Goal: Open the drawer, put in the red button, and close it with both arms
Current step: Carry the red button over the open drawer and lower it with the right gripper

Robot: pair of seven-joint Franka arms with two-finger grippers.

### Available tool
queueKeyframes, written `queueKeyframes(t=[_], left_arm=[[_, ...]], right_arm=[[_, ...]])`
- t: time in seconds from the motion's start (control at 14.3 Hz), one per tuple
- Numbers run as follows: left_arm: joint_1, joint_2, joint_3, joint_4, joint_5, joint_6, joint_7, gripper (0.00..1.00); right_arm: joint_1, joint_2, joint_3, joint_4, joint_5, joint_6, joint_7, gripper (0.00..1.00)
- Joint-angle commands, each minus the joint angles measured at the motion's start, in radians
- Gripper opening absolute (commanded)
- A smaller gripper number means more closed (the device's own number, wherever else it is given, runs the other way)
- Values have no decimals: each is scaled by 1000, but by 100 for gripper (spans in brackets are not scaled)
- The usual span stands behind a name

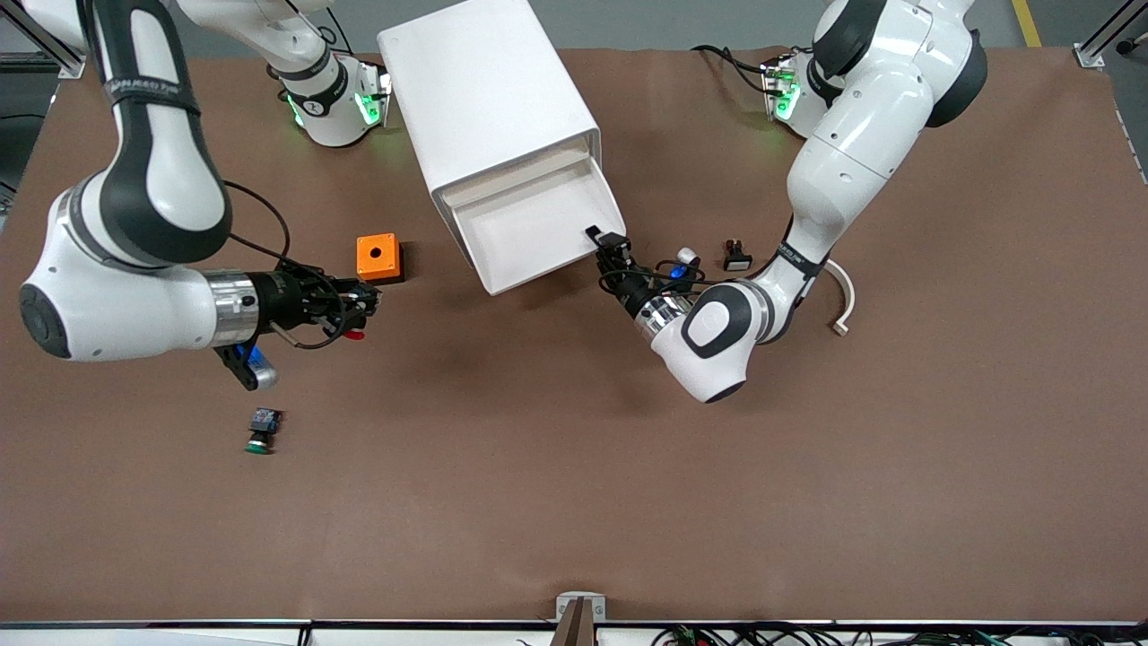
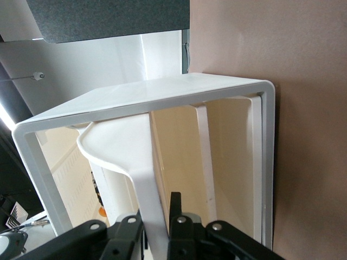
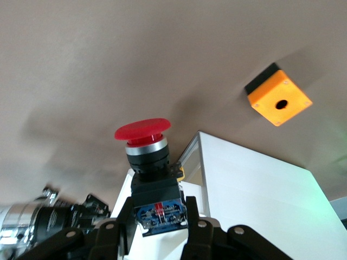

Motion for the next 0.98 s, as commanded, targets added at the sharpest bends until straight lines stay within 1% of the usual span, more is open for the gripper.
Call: queueKeyframes(t=[0.0, 0.07, 0.14, 0.21, 0.35, 0.49, 0.77, 0.91], left_arm=[[3, -4, 4, 5, 3, 4, 10, 17], [3, -6, 4, 5, 4, 4, 15, 36], [3, -6, 4, 5, 6, 4, 17, 60], [4, -6, 2, 7, 3, 4, 23, 100], [4, -7, -1, 41, 0, 4, 93, 100], [10, -7, -1, 48, -5, 4, 153, 100], [44, -7, 0, 87, 4, -4, 314, 100], [61, -6, 4, 116, 10, -7, 371, 100]], right_arm=[[115, -35, -9, 31, -109, -2, 179, 0], [148, -39, -9, 33, -144, 1, 225, 0], [172, -47, -9, 33, -165, 6, 262, 0], [192, -51, -9, 33, -172, 10, 295, 0], [226, -53, -7, 31, -172, 47, 383, 0], [272, -52, -7, 22, -172, 82, 527, 0], [355, -47, -7, 7, -172, 131, 694, 0], [389, -44, -7, -36, -172, 205, 797, 0]])
